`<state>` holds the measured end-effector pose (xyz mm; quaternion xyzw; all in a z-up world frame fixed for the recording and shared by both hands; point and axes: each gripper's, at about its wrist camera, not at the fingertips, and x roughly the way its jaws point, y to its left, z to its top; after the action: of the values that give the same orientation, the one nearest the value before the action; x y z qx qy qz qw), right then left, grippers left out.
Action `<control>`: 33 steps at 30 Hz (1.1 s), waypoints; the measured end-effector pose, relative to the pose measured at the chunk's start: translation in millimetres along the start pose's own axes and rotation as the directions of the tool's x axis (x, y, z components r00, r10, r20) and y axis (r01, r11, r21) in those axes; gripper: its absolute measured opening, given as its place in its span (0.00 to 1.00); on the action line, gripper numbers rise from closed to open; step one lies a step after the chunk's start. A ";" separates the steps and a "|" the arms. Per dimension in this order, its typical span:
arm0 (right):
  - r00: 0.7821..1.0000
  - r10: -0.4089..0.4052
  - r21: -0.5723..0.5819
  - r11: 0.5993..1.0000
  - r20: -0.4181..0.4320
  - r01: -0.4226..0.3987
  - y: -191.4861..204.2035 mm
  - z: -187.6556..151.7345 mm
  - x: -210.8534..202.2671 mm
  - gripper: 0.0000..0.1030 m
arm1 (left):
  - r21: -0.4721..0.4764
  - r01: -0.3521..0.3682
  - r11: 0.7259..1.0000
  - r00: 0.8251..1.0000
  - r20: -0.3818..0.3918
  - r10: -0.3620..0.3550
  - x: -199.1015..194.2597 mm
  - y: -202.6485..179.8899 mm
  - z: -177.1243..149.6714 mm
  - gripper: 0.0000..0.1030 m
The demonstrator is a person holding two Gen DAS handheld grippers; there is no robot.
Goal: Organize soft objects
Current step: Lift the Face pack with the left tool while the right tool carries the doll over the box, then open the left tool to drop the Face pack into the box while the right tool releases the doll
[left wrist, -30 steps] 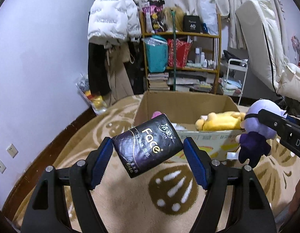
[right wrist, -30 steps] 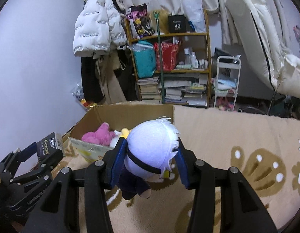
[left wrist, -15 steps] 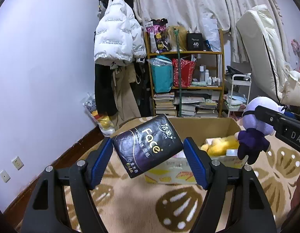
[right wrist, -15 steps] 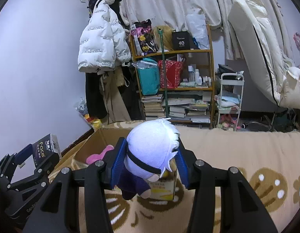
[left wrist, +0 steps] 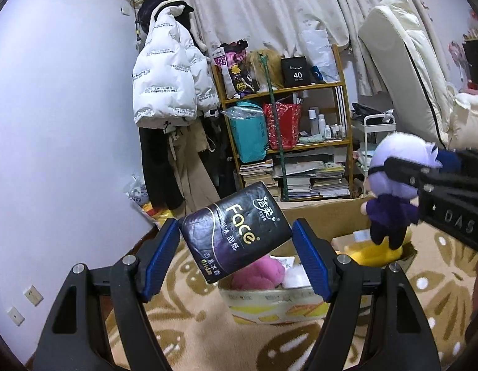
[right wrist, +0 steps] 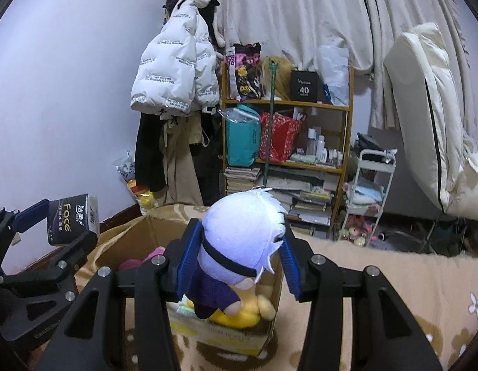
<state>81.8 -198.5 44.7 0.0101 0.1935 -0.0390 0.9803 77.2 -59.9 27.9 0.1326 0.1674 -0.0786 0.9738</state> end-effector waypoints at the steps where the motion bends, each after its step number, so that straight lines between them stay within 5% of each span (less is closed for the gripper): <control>1: 1.000 0.001 -0.004 1.000 0.003 -0.001 0.3 1.0 1.9 0.50 | 0.004 -0.002 1.000 1.000 0.000 0.002 1.8 -0.2 0.2 0.72; 13: 0.998 0.045 0.037 0.998 -0.048 -0.043 -6.8 -7.2 26.7 0.51 | -0.002 0.023 1.000 0.998 -0.050 -0.023 31.2 0.4 -7.0 0.72; 19: 0.987 0.150 0.108 0.984 -0.059 -0.143 -12.0 -13.1 31.5 0.51 | -0.019 0.053 0.998 0.996 -0.076 -0.054 44.9 1.7 -12.2 0.72; 33: 0.973 0.169 0.136 0.980 -0.156 -0.148 -11.9 -29.3 51.1 0.58 | -0.098 0.097 0.990 0.976 -0.185 -0.114 72.5 8.7 -24.4 0.74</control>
<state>116.9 -213.1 -1.9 0.0895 0.2707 0.0287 0.9581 139.0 -52.5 -17.3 0.0870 0.2699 -0.1097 0.9526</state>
